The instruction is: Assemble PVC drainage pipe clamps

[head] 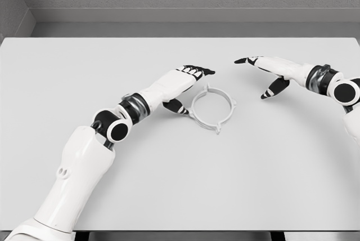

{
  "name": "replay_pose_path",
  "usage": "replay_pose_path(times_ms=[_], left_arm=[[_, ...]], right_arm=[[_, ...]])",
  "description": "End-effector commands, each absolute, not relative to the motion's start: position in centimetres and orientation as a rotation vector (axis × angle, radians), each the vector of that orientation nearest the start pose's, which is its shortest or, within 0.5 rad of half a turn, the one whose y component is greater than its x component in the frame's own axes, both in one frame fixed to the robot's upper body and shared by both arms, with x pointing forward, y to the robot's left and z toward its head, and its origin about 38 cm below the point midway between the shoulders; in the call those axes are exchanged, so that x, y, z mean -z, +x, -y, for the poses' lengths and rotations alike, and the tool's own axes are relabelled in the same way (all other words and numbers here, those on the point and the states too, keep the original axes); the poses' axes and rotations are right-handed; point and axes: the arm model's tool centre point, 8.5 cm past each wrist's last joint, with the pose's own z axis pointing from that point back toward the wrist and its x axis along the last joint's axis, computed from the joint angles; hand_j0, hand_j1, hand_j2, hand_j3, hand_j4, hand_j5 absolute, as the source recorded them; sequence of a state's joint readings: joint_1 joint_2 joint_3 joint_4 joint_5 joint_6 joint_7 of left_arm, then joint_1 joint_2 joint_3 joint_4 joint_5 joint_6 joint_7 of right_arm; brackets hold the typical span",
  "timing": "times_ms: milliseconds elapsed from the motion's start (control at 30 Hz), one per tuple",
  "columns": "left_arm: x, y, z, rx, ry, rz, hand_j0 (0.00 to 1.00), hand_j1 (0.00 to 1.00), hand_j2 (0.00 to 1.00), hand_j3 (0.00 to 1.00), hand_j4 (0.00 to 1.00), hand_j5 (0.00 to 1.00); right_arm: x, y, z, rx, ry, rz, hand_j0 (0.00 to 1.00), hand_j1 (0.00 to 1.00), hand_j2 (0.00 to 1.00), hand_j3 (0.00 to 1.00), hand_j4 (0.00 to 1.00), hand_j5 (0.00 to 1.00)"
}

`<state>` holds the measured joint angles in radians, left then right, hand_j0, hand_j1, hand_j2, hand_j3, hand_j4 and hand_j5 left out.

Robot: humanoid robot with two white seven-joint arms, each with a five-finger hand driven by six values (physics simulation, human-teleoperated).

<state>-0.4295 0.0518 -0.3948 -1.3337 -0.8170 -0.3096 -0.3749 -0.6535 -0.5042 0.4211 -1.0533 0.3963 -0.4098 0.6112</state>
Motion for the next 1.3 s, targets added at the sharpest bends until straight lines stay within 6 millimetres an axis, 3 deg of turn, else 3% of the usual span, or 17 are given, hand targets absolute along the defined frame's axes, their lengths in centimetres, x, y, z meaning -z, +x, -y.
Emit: replay_pose_path(times_ms=[0,400,533,700,900,1033,1267], left_arm=[[-12.6,44.3,-8.5,1.561,0.29,1.668,1.0,1.0,1.0,1.0,1.0,1.0],[-12.8,44.6,-8.5,1.553,0.291,1.673,1.0,1.0,1.0,1.0,1.0,1.0],[-13.1,44.8,-9.6,1.534,0.306,1.676,1.0,1.0,1.0,1.0,1.0,1.0],[-13.8,44.0,-10.6,1.517,0.286,1.713,1.0,1.0,1.0,1.0,1.0,1.0],[-13.8,42.2,-10.9,1.48,0.236,1.756,1.0,1.0,1.0,1.0,1.0,1.0],[-13.8,41.4,-10.6,1.478,0.221,1.771,1.0,1.0,1.0,1.0,1.0,1.0],[-13.4,40.9,-9.9,1.47,0.176,1.777,1.0,1.0,1.0,1.0,1.0,1.0]], right_arm=[[-15.3,49.8,30.7,-1.577,-0.284,1.314,1.0,1.0,1.0,1.0,1.0,1.0],[-15.3,49.8,30.7,-1.574,-0.285,1.313,1.0,1.0,1.0,1.0,1.0,1.0],[-15.4,49.8,30.7,-1.573,-0.284,1.314,1.0,1.0,1.0,1.0,1.0,1.0],[-15.4,49.8,30.8,-1.575,-0.285,1.315,1.0,1.0,1.0,1.0,1.0,1.0],[-15.8,49.1,33.3,-1.627,-0.325,1.274,1.0,1.0,1.0,1.0,1.0,1.0],[-17.6,48.1,33.2,-1.701,-0.357,1.313,1.0,1.0,1.0,1.0,1.0,1.0],[-17.1,47.6,33.3,-1.744,-0.347,1.276,1.0,1.0,1.0,1.0,1.0,1.0]])
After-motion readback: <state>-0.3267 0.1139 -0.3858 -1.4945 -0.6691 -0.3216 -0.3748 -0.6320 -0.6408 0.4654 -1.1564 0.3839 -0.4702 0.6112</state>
